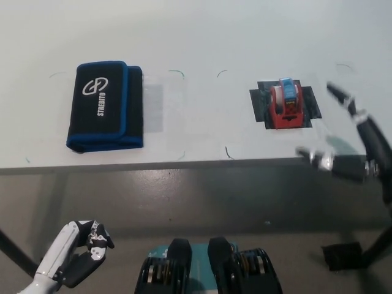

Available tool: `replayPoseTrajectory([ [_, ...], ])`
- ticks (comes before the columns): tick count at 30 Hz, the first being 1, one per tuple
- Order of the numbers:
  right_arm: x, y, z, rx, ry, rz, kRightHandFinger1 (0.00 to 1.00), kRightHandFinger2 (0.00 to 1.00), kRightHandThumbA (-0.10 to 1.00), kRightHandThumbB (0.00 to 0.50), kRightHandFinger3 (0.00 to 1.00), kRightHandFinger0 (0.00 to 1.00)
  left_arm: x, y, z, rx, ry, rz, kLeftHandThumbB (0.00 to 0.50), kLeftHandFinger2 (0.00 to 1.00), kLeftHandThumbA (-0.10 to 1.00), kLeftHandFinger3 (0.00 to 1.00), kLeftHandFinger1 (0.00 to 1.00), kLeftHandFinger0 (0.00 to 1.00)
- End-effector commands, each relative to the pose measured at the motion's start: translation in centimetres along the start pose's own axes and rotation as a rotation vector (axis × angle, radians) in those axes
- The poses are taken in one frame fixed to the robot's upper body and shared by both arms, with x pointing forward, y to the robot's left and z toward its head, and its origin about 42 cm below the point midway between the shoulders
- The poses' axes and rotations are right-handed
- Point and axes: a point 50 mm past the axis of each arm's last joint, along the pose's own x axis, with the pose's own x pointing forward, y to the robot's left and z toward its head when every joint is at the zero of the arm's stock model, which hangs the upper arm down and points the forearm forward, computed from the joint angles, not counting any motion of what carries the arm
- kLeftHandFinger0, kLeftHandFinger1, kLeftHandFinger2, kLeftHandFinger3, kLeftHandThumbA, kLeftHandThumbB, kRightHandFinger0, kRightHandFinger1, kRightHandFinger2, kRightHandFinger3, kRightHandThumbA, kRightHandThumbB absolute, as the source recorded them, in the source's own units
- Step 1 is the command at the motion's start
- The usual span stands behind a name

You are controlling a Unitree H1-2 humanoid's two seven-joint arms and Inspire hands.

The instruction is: Use the right hand to move the tape on the right hand side to the notebook on the left hand side

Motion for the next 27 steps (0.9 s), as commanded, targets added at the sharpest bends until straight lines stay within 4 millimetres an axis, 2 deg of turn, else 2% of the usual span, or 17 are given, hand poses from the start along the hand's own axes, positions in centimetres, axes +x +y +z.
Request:
replayPoseTrajectory([
  [1,3.9,-2.0,2.3,-0.005,-0.126,-0.073,1.00,1.00,1.00,0.484,1.00,1.00,0.1,0.2,0.5,0.011,-0.027,-0.007,0.000,0.19,0.13,0.36,0.20,0.26],
  [3,4.4,-2.6,2.5,-0.021,-0.133,-0.083,1.00,1.00,1.00,0.491,1.00,1.00,0.2,-0.3,0.5,0.007,-0.024,-0.015,0.000,0.19,0.14,0.36,0.20,0.26],
  [4,5.7,-2.8,3.2,-0.020,-0.156,-0.086,1.00,1.00,1.00,0.482,1.00,1.00,0.2,-0.3,0.5,0.006,-0.018,-0.014,0.001,0.19,0.14,0.36,0.20,0.27],
  [7,7.1,-3.2,3.8,-0.039,-0.172,-0.100,1.00,1.00,1.00,0.483,1.00,1.00,0.2,-0.1,0.6,0.011,-0.025,-0.020,0.000,0.19,0.12,0.36,0.20,0.26],
  [8,7.5,-3.4,4.0,-0.055,-0.174,-0.100,1.00,1.00,1.00,0.461,1.00,1.00,0.2,-0.2,0.7,0.011,-0.030,-0.020,0.001,0.18,0.12,0.35,0.20,0.26],
  [9,7.9,-3.6,4.1,-0.079,-0.172,-0.106,1.00,1.00,1.00,0.498,1.00,1.00,0.2,-0.1,0.7,0.000,-0.030,-0.020,0.001,0.18,0.11,0.35,0.19,0.26],
  [11,9.5,-4.3,4.6,-0.137,-0.160,-0.111,1.00,1.00,1.00,0.500,1.00,1.00,0.2,-0.1,0.6,0.009,-0.033,-0.024,0.002,0.18,0.11,0.35,0.19,0.25],
  [13,10.2,-4.6,4.6,-0.140,-0.159,-0.110,1.00,1.00,1.00,0.470,1.00,1.00,0.2,-0.1,0.6,0.006,-0.034,-0.024,0.008,0.18,0.15,0.35,0.20,0.26],
  [19,12.4,-5.4,3.7,-0.125,-0.082,-0.075,1.00,1.00,1.00,0.497,1.00,1.00,0.2,-0.1,0.5,0.007,-0.032,-0.026,0.008,0.17,0.15,0.35,0.19,0.26],
  [25,14.5,-5.7,2.1,-0.061,-0.025,-0.046,1.00,1.00,1.00,0.474,1.00,1.00,0.4,-0.3,0.6,0.012,-0.033,-0.022,0.005,0.18,0.14,0.37,0.19,0.26],
  [27,14.6,-5.7,1.9,-0.059,-0.019,-0.043,1.00,1.00,1.00,0.473,1.00,1.00,0.4,-0.3,0.6,0.010,-0.031,-0.021,0.005,0.18,0.15,0.37,0.19,0.26],
])
